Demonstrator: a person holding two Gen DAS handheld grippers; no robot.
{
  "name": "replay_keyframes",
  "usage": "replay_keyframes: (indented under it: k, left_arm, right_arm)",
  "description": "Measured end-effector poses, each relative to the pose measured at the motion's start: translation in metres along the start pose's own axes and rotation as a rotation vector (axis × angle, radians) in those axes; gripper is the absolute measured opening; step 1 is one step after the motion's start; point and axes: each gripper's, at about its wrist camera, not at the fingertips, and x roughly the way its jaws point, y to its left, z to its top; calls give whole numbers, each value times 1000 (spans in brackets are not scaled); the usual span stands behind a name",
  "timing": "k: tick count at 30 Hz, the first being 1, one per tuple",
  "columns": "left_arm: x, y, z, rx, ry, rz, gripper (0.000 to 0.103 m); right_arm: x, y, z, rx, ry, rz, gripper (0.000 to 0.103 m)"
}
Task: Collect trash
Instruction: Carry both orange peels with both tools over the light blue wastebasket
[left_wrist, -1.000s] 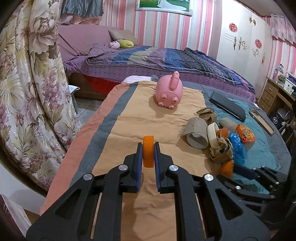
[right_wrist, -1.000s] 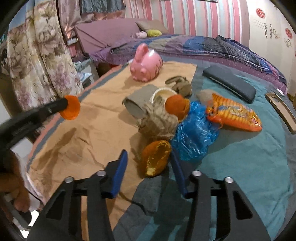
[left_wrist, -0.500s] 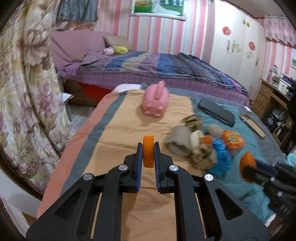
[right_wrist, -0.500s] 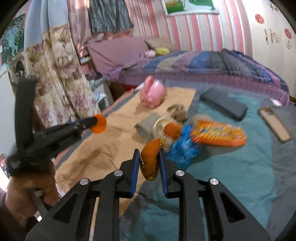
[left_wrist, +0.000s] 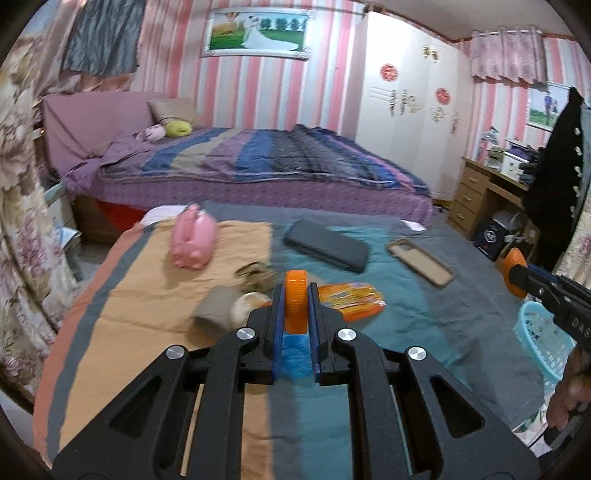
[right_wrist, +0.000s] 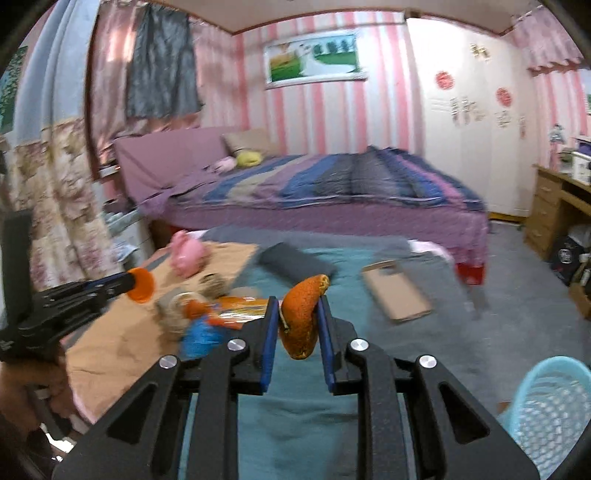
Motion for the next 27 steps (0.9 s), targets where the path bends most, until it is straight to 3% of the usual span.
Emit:
replay_keyframes:
  k: [11,27]
  left_arm:
    - [-3,-68,7,51,-41,-89,11]
    - [5,-113,6,76,-40,-139,11]
  right_arm:
    - [-43,-92,-15,98,-16,-114,21]
    - [-51,-121,-24,118,-22,-144,21]
